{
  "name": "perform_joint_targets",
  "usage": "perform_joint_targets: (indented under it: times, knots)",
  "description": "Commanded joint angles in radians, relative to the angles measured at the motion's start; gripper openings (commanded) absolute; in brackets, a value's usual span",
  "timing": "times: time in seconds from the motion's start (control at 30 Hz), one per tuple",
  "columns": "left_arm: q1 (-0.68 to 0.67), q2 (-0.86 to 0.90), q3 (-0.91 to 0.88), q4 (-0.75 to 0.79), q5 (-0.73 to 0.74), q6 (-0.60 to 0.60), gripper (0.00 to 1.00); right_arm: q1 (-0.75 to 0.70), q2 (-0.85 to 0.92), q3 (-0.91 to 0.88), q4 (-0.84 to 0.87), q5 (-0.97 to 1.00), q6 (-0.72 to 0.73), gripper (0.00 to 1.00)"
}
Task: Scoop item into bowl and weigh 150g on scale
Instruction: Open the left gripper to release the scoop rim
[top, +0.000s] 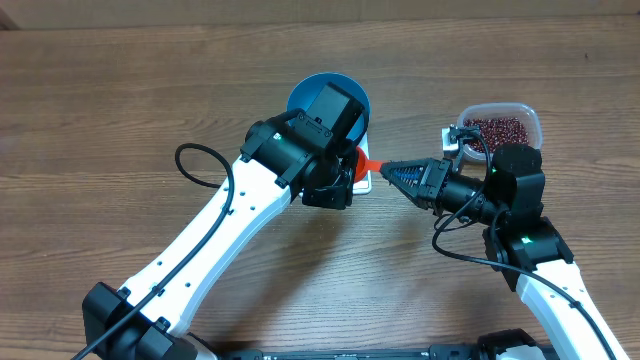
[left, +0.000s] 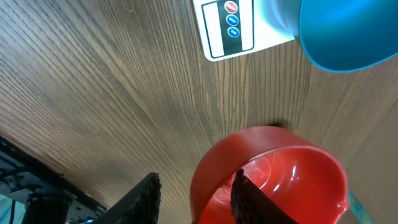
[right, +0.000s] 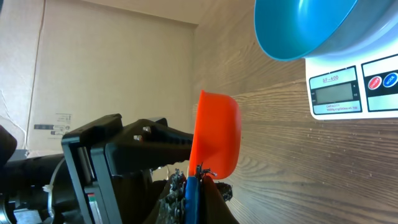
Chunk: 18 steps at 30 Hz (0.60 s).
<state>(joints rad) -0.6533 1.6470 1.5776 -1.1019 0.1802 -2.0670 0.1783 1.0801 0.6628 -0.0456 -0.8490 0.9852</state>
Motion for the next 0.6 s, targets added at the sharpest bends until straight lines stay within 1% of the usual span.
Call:
perform_joint_targets:
  times: [0.0,0.4,0.57]
  knots:
    - [-0.005,0.009,0.011,-0.004,0.037,0.008,0.48,0.005,0.000,0.017,-0.016,0.011,-0.027,0.04]
    - [0.000,0.008,0.011,-0.010,0.058,0.139,0.55,-0.010,0.000,0.017,-0.130,0.139,-0.160,0.04]
    - [0.001,0.008,0.011,-0.009,0.058,0.249,0.55,-0.011,0.000,0.017,-0.160,0.145,-0.270,0.04]
